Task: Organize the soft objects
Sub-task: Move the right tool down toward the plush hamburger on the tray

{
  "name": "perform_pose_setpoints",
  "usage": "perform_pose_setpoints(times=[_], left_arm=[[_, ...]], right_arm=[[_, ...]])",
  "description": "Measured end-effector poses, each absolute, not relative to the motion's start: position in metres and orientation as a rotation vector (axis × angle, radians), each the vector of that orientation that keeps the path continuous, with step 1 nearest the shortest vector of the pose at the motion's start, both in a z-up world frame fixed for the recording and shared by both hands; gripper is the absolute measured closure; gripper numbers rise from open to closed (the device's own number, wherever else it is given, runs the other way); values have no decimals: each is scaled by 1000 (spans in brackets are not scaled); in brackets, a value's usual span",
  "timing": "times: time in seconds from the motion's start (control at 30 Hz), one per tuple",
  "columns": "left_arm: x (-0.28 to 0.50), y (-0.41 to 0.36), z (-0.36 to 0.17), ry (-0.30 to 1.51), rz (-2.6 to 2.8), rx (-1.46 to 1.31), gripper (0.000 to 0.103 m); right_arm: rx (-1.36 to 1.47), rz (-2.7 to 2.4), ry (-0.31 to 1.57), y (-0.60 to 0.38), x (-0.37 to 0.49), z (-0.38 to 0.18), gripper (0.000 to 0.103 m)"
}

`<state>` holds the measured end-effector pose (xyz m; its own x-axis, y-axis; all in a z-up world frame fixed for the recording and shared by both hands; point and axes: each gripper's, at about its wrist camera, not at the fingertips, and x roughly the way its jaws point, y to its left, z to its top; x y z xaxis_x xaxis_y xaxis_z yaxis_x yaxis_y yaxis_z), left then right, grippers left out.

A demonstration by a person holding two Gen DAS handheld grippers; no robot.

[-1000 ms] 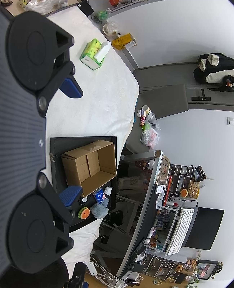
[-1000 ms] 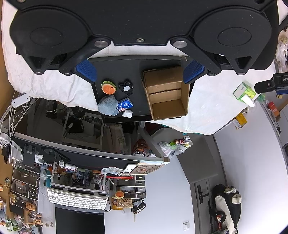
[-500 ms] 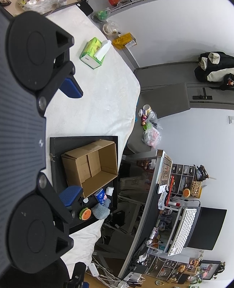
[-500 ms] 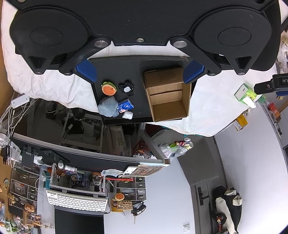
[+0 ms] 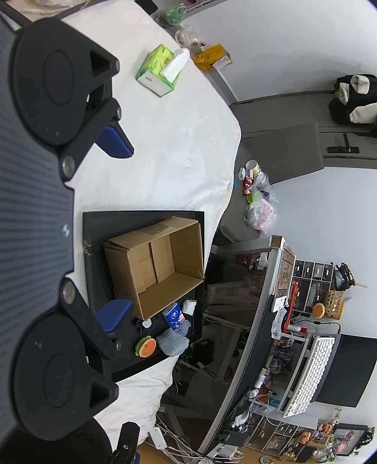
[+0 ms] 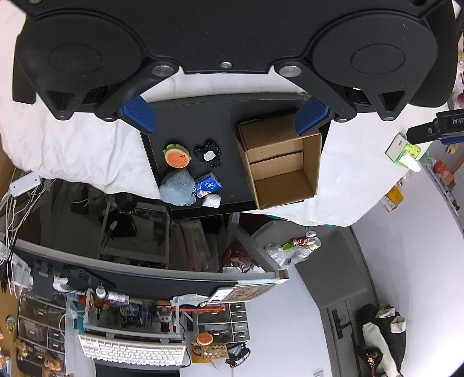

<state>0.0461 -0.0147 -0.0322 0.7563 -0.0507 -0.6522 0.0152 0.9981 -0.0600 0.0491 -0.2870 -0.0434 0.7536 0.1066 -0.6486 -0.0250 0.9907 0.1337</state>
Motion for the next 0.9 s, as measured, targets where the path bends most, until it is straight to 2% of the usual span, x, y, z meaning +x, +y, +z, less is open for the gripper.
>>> perform_pose_setpoints(times=[0.6, 0.9], left_arm=[[115, -19, -61, 786, -30, -89, 3], [152, -25, -74, 829, -34, -88, 5]], right_arm=[[200, 61, 780, -311, 118, -69, 0], [231, 69, 820, -321, 154, -79, 8]])
